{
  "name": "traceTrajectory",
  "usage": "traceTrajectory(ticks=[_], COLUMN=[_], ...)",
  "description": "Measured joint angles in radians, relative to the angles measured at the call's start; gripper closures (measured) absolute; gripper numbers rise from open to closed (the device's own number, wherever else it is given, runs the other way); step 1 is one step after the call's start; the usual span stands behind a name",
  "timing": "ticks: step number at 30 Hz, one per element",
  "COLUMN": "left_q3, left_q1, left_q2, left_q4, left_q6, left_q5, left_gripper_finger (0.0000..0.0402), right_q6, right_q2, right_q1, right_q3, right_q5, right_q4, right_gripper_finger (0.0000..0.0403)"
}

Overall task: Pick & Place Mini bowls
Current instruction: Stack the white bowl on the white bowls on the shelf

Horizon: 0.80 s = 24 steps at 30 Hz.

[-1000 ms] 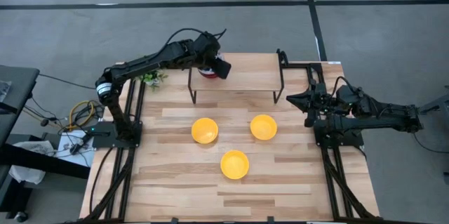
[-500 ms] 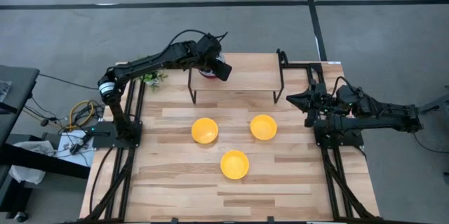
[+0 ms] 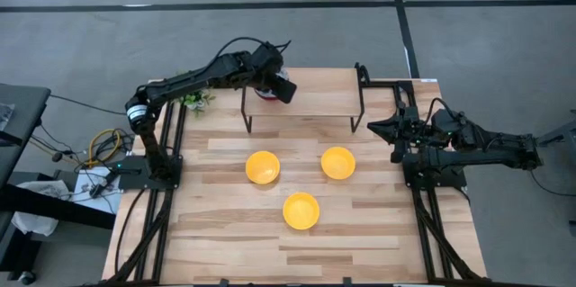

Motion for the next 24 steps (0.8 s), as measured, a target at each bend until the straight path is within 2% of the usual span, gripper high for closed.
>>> traceTrajectory(ticks=[24], left_q3=[-0.001], left_q1=[0.005], left_q2=[0.015], left_q4=[-0.017], left_q6=[-0.003], left_q5=[0.004], left_gripper_finger=[0.0334], right_q6=[0.000], right_q2=[0.000], right_q1=[0.000], right_q3=[0.000], right_q5=[0.000], right_q4=[0.000], right_gripper_finger=[0.0386])
